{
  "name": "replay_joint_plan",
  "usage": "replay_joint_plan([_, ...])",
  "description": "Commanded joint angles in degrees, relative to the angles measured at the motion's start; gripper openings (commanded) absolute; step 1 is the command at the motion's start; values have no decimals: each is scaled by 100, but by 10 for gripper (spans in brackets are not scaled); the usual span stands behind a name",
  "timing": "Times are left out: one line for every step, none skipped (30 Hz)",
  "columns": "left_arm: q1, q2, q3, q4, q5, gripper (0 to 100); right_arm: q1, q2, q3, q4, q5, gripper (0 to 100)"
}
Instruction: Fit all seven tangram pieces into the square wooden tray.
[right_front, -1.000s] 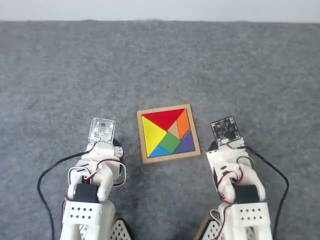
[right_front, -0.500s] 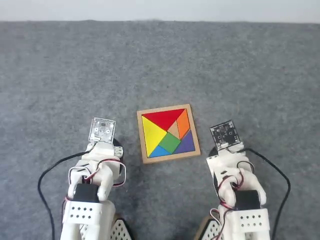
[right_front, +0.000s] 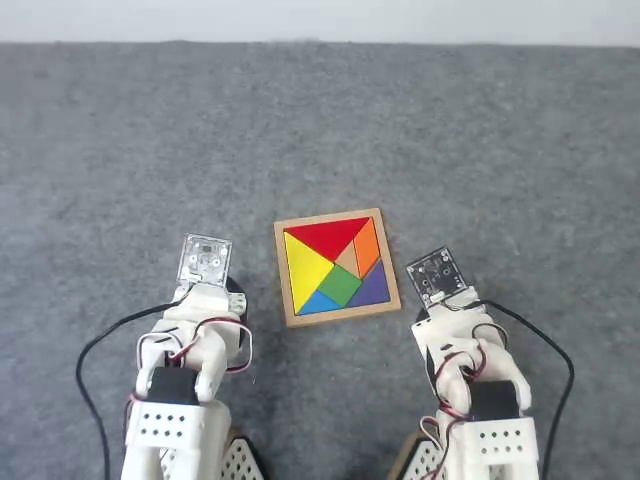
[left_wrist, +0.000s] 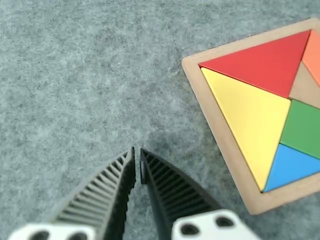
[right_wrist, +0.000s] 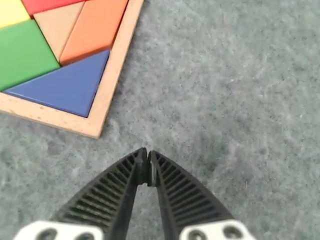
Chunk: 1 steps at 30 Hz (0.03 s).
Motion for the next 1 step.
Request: replay_joint_plan([-26,-70,-48,9,35,14,40,-119,88,40,79,9])
